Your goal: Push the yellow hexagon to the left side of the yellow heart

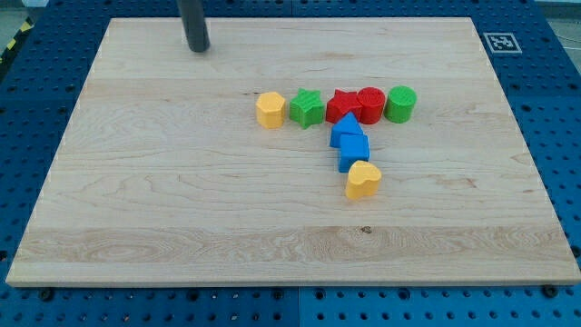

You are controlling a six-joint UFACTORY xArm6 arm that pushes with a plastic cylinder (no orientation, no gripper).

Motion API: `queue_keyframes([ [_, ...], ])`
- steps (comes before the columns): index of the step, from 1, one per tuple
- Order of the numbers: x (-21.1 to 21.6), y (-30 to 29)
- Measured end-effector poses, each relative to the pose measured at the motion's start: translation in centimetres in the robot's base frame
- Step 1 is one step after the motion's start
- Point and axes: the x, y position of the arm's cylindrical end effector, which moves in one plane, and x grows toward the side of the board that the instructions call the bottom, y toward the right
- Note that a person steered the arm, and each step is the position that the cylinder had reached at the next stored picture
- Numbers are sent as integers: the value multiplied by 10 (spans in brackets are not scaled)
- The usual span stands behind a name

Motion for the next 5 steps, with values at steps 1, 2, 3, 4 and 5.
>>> queue_keyframes([
  [1,23,19],
  [2,24,43],
  [3,40,85],
  [4,74,85],
  [5,82,85],
])
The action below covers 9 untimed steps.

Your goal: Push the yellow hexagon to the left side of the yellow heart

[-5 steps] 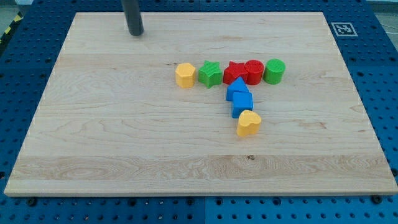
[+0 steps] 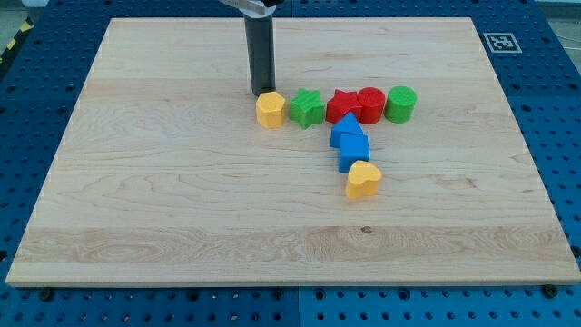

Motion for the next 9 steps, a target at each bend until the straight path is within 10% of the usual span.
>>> queue_keyframes([
  [9,144,49],
])
